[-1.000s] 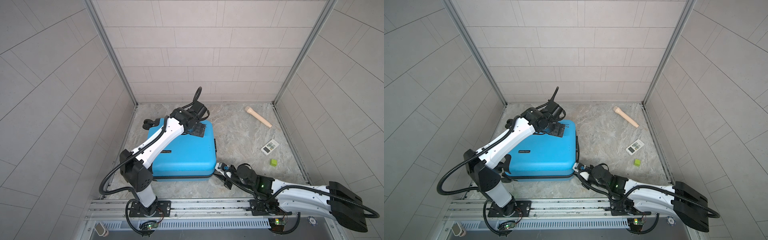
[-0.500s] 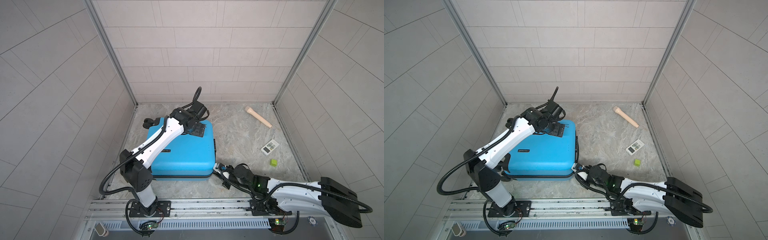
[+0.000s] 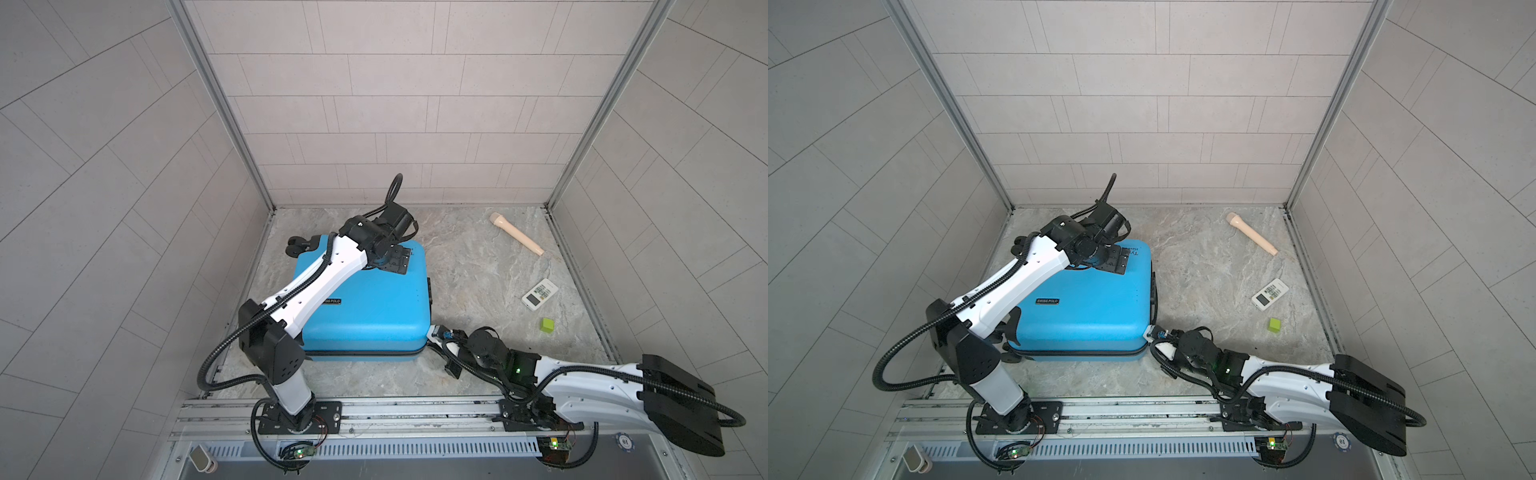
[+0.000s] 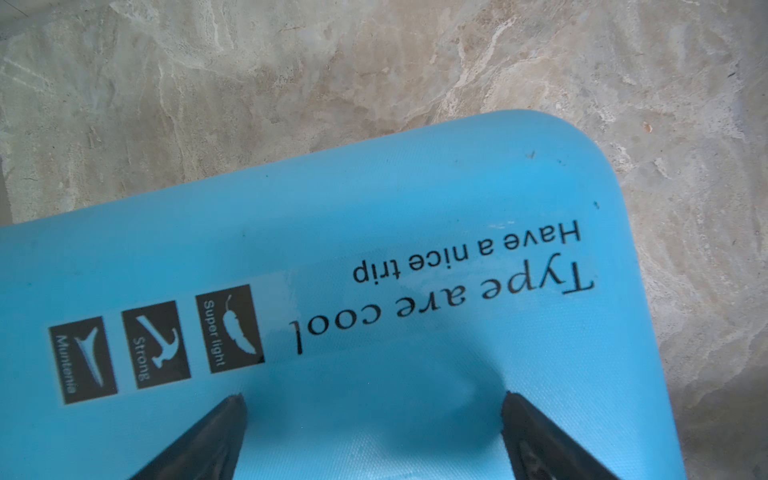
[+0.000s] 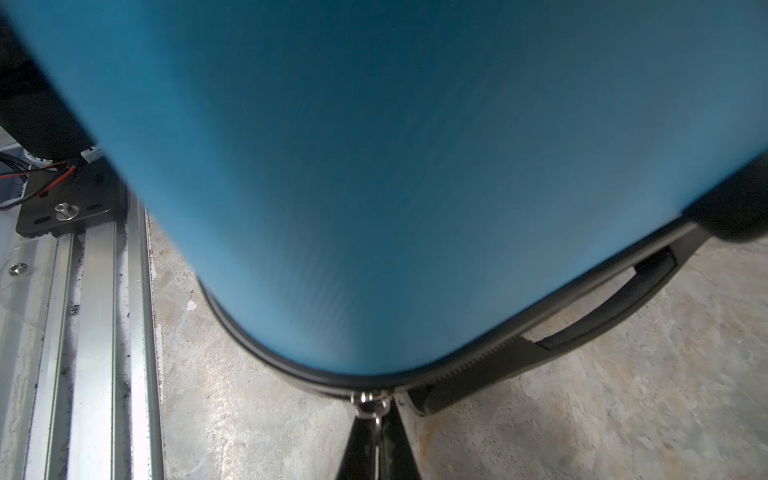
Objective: Pack the luggage
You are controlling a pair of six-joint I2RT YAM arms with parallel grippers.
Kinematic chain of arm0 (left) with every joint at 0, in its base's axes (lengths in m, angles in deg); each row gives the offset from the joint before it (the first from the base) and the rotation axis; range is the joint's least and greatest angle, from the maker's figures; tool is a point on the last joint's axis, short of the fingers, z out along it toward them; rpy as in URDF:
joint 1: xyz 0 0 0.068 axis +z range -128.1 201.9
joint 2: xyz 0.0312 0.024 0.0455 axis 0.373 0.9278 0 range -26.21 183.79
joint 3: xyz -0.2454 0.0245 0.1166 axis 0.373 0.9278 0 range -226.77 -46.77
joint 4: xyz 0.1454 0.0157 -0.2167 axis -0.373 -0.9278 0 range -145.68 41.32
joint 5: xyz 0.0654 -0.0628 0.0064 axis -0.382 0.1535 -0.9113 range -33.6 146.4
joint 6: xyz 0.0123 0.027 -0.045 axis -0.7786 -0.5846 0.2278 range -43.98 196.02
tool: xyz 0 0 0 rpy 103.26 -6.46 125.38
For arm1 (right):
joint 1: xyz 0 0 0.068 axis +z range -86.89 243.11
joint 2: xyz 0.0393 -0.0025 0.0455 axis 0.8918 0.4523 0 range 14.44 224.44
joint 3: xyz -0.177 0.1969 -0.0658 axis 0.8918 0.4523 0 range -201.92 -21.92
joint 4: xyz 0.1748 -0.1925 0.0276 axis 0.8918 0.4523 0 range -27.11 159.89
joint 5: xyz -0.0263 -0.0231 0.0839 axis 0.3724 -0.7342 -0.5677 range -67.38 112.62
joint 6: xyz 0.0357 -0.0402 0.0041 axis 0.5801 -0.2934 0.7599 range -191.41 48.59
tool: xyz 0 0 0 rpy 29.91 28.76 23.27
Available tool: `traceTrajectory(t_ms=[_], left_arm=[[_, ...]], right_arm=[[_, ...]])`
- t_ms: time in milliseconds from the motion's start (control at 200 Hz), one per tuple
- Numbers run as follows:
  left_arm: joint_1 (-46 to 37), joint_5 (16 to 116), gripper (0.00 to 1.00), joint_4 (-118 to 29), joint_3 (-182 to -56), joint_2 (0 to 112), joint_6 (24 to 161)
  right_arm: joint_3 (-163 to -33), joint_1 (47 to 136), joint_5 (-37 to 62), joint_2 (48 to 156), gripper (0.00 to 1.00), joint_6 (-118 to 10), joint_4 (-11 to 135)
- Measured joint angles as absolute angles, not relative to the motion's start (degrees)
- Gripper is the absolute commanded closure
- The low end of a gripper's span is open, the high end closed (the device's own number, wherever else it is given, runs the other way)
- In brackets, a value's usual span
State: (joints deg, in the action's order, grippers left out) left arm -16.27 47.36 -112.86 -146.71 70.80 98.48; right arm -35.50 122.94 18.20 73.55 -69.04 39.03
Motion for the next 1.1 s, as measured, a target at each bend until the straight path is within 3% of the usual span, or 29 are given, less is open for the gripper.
traceTrajectory(t_ms=[295, 716, 886, 1101], left_arm=[[-16.3, 46.9, 0.03, -110.5, -144.3, 69.6, 98.5], [-16.3, 44.0, 0.00, -110.4, -146.0, 69.9, 99.0], [-16.2, 42.9, 0.00, -111.6, -163.0, 79.3, 98.0], [-16.2, 45.2, 0.00, -114.7, -189.9, 99.8, 95.7]], right_arm=[[-36.0, 122.5, 23.0, 67.3, 1.00, -66.1, 47.1], [-41.2, 121.3, 26.0, 73.2, 1.00, -63.8, 49.5], [-40.8, 121.2, 25.7, 72.6, 1.00, -63.6, 49.5], [-40.7, 121.2, 25.5, 72.8, 1.00, -63.3, 49.2]])
